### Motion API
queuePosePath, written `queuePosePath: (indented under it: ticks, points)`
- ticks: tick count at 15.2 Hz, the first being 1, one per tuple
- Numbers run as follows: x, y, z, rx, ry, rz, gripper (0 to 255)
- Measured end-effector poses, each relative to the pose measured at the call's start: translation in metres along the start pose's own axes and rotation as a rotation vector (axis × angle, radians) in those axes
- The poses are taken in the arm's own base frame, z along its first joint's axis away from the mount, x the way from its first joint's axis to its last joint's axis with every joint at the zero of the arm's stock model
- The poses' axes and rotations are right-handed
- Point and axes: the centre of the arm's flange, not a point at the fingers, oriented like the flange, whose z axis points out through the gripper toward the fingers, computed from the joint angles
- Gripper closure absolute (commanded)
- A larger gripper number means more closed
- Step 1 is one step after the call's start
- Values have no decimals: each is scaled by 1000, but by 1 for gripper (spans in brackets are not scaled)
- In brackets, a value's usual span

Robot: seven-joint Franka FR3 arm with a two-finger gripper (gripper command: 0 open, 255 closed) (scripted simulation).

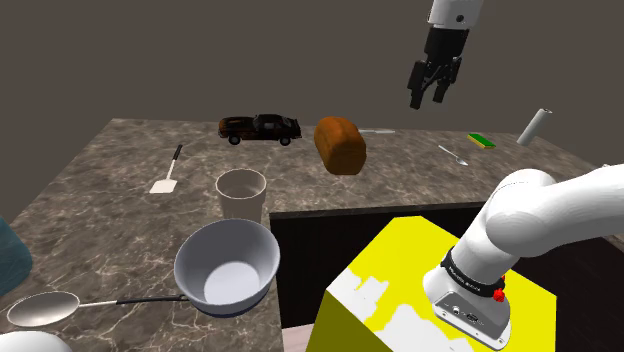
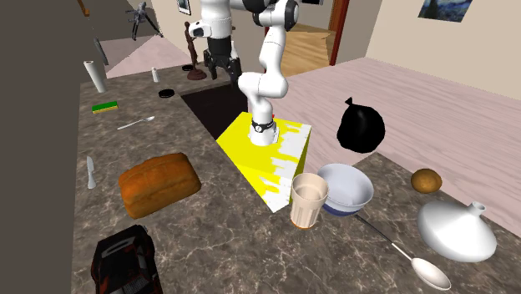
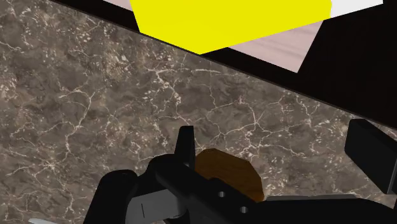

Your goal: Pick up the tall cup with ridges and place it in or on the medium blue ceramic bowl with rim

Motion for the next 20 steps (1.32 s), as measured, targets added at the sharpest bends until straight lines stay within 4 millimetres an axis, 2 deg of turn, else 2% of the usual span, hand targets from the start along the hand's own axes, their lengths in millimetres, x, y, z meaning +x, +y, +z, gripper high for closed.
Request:
queuePosePath:
  ticks: [1, 3, 20]
  points:
    - [0, 0, 0, 0, 0, 0, 0]
    - [4, -12, 6, 6, 0, 3, 0]
    - [59, -197, 86, 97, 10, 48, 0]
